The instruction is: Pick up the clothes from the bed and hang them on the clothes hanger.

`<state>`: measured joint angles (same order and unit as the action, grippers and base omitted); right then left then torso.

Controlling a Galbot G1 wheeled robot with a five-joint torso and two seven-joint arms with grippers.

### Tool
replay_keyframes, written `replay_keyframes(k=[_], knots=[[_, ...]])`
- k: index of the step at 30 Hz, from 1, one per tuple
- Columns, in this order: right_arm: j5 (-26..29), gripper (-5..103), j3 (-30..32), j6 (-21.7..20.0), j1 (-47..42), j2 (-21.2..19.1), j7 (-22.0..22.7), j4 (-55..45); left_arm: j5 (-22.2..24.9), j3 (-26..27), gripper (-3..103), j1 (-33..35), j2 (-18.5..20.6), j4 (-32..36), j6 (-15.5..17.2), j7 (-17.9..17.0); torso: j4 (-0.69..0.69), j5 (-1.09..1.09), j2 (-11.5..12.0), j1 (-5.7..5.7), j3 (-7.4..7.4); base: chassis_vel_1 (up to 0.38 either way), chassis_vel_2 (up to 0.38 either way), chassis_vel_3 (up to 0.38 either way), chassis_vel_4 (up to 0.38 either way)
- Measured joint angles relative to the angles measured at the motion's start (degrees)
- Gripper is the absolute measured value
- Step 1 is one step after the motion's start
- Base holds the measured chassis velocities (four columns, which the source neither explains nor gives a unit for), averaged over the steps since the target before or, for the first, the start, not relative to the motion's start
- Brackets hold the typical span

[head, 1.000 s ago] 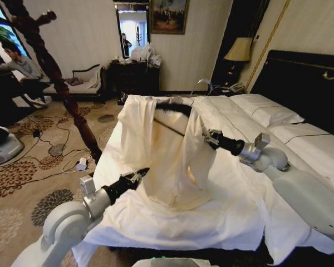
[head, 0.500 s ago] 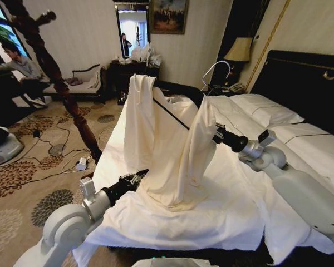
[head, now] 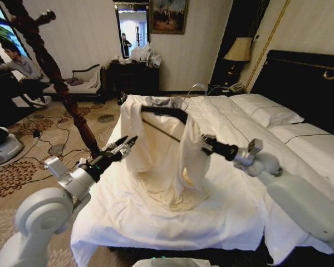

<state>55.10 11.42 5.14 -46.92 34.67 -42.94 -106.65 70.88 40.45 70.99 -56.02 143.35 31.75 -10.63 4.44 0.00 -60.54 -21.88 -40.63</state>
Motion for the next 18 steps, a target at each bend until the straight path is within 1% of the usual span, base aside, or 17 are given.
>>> replay_keyframes(k=[1,2,3,4,6,7,14,15,16,18], knots=[[-0.26,19,-0.17,-0.01,-0.19,0.07,-0.09,0.01,-0.30,-0.10,80,-0.04,-0.14,-0.01,-0.06,-0.06,0.00,0.00,0.00,0.00,0.00,0.000,0.000,0.000,0.000],[-0.35,19,-0.25,-0.02,-0.33,0.06,-0.18,0.00,-0.45,-0.24,80,-0.20,-0.23,-0.15,-0.11,-0.06,0.00,0.00,0.00,0.00,0.00,0.000,0.000,0.000,0.000],[-0.45,19,-0.32,-0.03,-0.54,-0.02,-0.35,-0.06,-0.62,-0.49,85,-0.61,-0.33,-0.62,-0.19,-0.09,0.01,0.00,0.00,0.00,0.00,0.000,0.000,0.000,0.000],[-0.45,19,-0.32,-0.03,-0.54,-0.02,-0.35,-0.06,-0.62,-0.49,85,-0.61,-0.33,-0.62,-0.19,-0.09,0.01,0.00,0.00,0.00,0.00,0.000,0.000,0.000,0.000],[-0.64,19,-0.38,-0.03,-0.78,-0.07,-0.57,-0.27,-1.03,-0.80,96,-1.17,-0.45,-1.28,-0.31,-0.09,0.03,-0.01,0.00,0.00,0.00,0.000,0.000,0.000,0.000],[-0.88,19,-0.41,-0.01,-0.97,-0.07,-0.71,-0.34,-1.35,-0.95,98,-1.43,-0.57,-1.68,-0.32,-0.09,0.02,0.00,0.00,0.00,0.00,0.000,0.000,0.000,0.000],[-1.51,19,-0.42,0.13,-1.21,-0.01,-1.14,0.00,-1.39,-0.60,99,-1.07,-0.83,-1.64,-0.17,0.22,0.02,0.00,0.00,0.00,0.00,0.000,0.000,0.000,0.000],[-1.54,19,-0.42,0.15,-1.21,0.03,-1.18,0.05,-1.26,-0.49,102,-1.10,-0.88,-1.68,-0.16,0.27,0.01,0.00,0.00,0.00,0.00,0.000,0.000,0.000,0.000],[-1.54,19,-0.42,0.20,-1.22,0.06,-1.27,0.05,-1.29,-0.53,102,-1.42,-0.90,-2.15,-0.15,0.32,0.00,0.00,0.00,0.00,0.00,0.000,0.000,0.000,0.000],[-1.60,19,-0.54,0.28,-1.23,0.10,-1.41,-0.04,-1.40,-1.01,97,-2.30,-0.96,-3.16,-0.27,0.40,0.02,0.00,0.00,0.00,0.00,0.000,0.000,0.000,0.000]])
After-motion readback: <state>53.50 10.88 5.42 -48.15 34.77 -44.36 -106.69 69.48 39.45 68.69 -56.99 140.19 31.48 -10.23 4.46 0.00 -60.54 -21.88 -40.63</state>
